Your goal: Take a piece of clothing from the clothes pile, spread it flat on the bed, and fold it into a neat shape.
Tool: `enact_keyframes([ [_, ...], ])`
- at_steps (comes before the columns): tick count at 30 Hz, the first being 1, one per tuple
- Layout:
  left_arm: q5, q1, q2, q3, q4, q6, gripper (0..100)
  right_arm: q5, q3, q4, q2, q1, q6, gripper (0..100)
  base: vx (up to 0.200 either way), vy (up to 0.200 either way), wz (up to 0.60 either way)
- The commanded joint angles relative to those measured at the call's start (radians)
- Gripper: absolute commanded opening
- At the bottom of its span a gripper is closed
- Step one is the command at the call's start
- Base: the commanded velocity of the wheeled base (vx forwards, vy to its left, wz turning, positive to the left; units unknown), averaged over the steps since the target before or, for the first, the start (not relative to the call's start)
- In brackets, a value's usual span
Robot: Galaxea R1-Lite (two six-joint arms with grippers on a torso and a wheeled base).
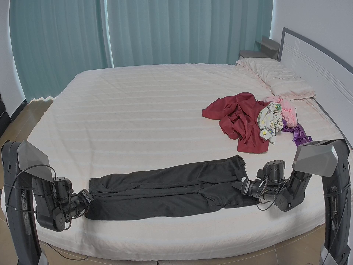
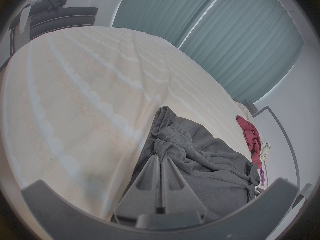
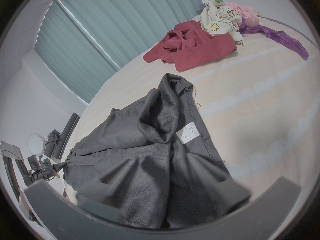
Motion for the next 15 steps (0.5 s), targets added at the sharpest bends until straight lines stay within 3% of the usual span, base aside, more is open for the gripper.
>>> enact_keyframes([
  [1, 0.000, 0.002, 0.001, 0.000, 0.000, 0.000, 0, -0.003, -0.006, -0.002, 0.009, -0.002, 0.005, 0, 0.000, 0.000, 0.00],
  [15, 0.026, -0.003, 0.006, -0.003, 0.000, 0.006, 0, -0.020, -0.010, -0.032, 0.011, -0.049, 0.014, 0, 0.000, 0.000, 0.00],
])
